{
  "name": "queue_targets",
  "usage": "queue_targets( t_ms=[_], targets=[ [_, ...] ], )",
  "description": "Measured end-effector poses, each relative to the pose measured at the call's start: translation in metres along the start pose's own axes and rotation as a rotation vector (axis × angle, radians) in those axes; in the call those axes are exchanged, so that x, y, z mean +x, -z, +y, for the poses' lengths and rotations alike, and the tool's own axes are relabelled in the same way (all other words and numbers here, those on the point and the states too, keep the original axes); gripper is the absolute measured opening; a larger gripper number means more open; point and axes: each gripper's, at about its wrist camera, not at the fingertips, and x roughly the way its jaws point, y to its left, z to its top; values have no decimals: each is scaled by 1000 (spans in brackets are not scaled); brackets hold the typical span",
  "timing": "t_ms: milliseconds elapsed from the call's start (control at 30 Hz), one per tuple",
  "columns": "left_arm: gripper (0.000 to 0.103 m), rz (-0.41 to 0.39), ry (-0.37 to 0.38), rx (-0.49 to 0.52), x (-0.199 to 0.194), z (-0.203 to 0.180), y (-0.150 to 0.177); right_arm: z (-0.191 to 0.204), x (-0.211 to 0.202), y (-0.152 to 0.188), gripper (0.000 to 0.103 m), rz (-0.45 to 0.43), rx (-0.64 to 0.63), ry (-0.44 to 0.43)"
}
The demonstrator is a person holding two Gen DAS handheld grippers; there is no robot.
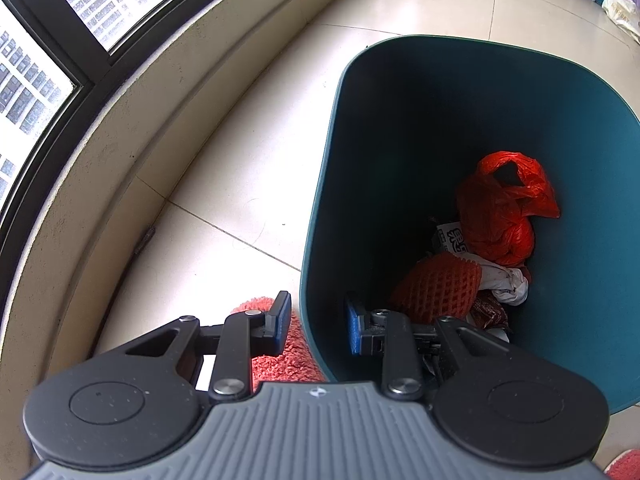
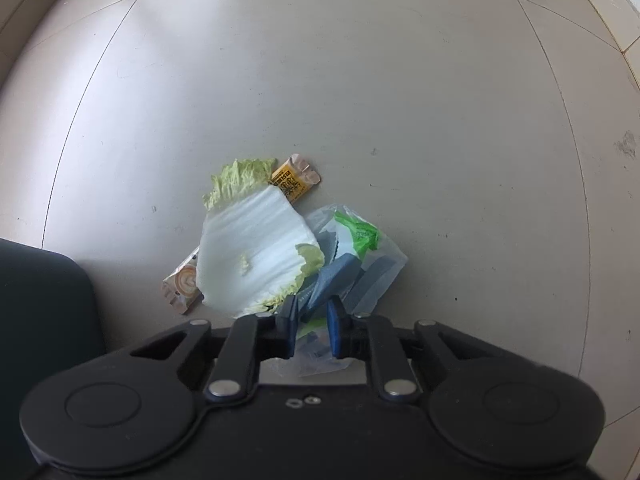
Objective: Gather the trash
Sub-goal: 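Move the right gripper to the pile and grasp the clear plastic bag, then lift the clear bag over the teal bin and release it inside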
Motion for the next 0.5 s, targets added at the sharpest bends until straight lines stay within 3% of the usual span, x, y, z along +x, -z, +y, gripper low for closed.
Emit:
queue_targets(
  t_ms=[133, 500],
  targets=[
    [28, -19, 6, -12, -5, 0, -2, -4, -10, 1, 4, -12, -19, 14],
    [28, -24, 16, -6, -7, -4, -3, -8, -87, 5, 2, -90, -189, 26]
  ],
)
